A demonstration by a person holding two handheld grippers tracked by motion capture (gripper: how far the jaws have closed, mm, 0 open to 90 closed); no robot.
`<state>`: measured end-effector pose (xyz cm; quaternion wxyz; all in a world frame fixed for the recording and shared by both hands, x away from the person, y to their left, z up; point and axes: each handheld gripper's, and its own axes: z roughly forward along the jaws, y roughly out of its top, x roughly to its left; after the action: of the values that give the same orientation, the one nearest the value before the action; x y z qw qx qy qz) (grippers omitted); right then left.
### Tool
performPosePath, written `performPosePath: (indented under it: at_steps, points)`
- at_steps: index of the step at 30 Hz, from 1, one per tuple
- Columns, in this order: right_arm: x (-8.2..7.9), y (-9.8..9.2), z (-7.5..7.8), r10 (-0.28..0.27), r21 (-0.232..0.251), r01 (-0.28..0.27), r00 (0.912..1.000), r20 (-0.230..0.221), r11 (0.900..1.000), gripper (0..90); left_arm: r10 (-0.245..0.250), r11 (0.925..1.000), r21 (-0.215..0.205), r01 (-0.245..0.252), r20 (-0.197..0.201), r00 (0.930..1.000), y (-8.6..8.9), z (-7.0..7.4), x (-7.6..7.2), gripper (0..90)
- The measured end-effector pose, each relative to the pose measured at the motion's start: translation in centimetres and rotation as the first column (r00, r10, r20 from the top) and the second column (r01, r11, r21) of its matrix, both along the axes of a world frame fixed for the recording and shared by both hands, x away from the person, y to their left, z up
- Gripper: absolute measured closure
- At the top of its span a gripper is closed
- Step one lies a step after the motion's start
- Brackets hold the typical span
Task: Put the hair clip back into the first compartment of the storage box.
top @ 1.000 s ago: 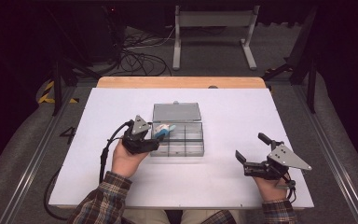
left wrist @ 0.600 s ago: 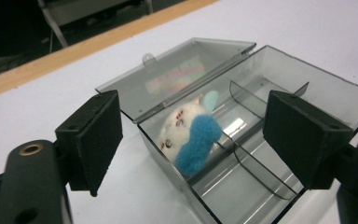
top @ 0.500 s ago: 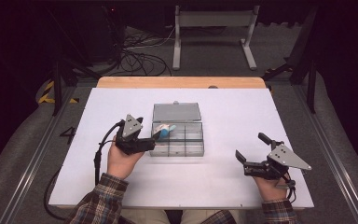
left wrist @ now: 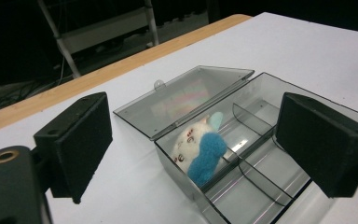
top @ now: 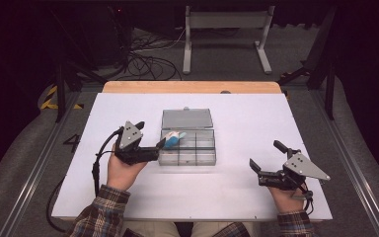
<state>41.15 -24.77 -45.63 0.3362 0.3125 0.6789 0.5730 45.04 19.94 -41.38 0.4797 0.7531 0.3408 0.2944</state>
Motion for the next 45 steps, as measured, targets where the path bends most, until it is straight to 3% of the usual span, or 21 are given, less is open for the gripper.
performPosePath:
  at_steps: [22, 45]
  points:
    - [-0.1, 0.0, 0.0, -0.007, 0.001, 0.007, 0.9999, 0.011, 1.000, 0.3, -0.020, 0.9966, -0.078, 0.026, 0.079, 0.9966, 2.1, -0.2, -1.8, 5.0]
    - [-0.2, 0.1, 0.0, -0.018, -0.009, 0.018, 0.9997, 0.017, 1.000, 0.2, 0.004, 0.9956, -0.093, 0.006, 0.109, 0.9940, 5.1, -1.7, -3.7, 3.5]
